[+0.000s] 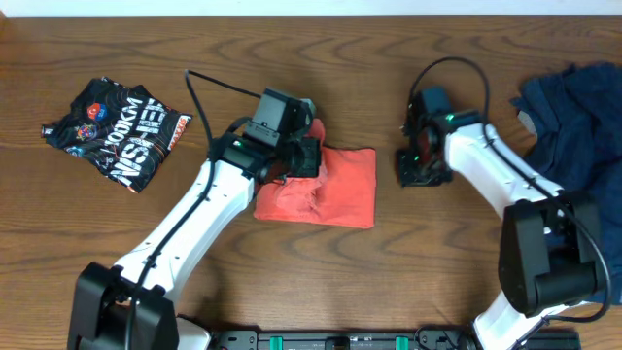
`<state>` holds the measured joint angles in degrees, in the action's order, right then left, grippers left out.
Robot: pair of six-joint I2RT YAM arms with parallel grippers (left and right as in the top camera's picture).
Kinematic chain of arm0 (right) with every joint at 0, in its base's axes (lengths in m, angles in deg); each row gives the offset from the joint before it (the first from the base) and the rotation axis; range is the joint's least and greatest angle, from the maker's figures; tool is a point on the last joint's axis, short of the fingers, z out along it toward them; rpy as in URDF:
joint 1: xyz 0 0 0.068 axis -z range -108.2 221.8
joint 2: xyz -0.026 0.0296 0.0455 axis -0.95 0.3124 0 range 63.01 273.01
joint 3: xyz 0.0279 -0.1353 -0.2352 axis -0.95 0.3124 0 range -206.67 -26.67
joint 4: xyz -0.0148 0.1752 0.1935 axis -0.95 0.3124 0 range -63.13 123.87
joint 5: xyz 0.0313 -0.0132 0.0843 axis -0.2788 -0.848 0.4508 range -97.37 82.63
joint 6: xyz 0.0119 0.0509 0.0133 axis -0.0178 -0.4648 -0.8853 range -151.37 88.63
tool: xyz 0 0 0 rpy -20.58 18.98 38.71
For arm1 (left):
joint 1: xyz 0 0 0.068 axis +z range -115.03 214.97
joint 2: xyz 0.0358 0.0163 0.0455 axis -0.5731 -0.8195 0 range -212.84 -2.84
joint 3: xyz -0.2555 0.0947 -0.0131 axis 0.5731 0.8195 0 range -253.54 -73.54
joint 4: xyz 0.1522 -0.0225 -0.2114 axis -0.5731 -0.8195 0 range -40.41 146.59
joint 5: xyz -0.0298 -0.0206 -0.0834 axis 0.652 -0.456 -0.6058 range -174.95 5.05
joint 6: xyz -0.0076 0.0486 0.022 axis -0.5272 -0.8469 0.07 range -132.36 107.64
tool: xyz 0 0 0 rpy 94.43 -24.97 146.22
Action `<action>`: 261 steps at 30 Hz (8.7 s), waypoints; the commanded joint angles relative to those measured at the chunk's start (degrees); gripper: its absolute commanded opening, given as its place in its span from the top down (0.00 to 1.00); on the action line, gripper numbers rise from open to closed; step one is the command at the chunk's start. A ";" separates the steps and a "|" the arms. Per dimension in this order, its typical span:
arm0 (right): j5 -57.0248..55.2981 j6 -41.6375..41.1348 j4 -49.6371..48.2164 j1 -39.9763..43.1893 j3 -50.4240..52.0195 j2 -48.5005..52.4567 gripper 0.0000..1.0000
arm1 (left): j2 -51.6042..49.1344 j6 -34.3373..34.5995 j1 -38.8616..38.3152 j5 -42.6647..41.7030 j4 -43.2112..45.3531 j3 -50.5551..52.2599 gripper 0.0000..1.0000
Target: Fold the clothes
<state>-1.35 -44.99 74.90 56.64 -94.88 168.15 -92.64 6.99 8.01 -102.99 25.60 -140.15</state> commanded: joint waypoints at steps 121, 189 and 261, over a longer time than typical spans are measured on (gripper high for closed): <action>6.84 4.98 0.87 -14.56 5.86 -3.13 0.52 | -18.53 -4.22 10.51 10.75 -13.20 -0.26 0.44; -7.26 -6.95 -0.48 -4.90 4.90 -11.82 0.44 | -30.32 -16.59 10.84 -32.92 18.60 -0.39 0.94; -2.45 -13.77 -12.24 -3.54 4.90 -11.80 0.01 | -14.32 -13.07 43.50 -2.82 18.23 -2.08 0.02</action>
<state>-6.18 -55.97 64.23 51.66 -89.32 157.44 -105.03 -4.88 56.73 -105.48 45.76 -141.51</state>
